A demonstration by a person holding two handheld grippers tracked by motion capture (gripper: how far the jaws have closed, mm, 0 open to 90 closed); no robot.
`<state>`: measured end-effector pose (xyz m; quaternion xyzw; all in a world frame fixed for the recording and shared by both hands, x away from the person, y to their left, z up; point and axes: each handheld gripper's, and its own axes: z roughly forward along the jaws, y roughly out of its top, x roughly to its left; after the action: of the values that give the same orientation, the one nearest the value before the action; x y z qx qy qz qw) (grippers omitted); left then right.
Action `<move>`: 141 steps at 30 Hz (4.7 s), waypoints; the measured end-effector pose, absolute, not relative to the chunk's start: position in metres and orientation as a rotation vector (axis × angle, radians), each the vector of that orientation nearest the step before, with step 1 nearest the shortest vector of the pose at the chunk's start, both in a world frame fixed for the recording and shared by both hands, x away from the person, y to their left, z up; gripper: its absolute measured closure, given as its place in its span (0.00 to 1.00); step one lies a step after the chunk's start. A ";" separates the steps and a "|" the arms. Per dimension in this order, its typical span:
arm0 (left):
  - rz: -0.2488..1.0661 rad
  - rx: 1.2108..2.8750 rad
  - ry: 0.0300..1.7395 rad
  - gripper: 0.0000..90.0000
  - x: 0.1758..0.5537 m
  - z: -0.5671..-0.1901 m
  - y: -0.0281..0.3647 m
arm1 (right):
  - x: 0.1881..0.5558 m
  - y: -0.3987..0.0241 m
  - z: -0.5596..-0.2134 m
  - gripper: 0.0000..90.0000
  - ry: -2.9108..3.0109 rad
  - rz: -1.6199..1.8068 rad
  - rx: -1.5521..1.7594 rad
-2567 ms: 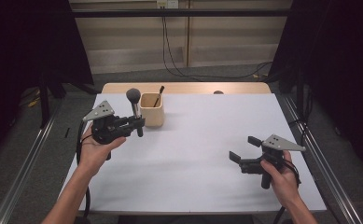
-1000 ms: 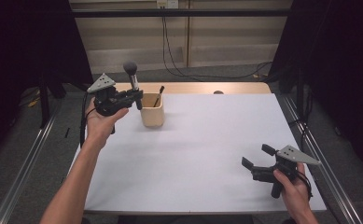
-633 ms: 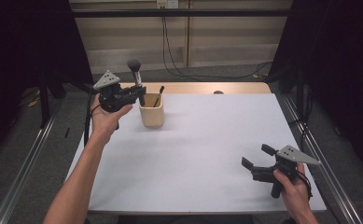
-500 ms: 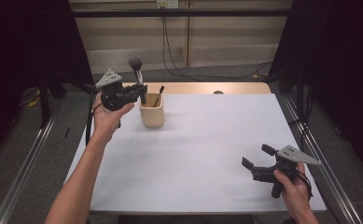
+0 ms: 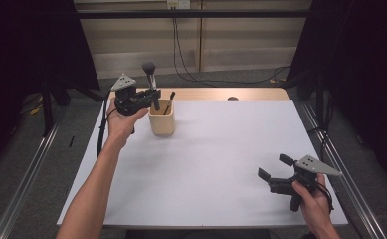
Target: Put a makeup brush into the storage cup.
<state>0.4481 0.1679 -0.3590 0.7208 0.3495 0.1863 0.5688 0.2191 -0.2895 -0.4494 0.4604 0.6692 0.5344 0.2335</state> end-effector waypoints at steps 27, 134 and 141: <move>0.454 1.804 0.845 0.83 0.468 -0.397 0.154 | 0.217 -0.292 -0.452 0.00 1.851 1.473 1.261; 0.454 1.731 0.871 0.02 0.373 -0.391 0.215 | 0.218 -0.291 -0.454 0.00 1.840 1.480 1.277; 0.514 1.719 0.863 0.02 0.358 -0.387 0.217 | 0.219 -0.290 -0.454 0.00 1.843 1.481 1.281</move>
<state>0.3577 0.2173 -0.3871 0.7245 0.3636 0.2167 0.5440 0.2189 -0.2905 -0.4540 0.4641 0.6680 0.5367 0.2243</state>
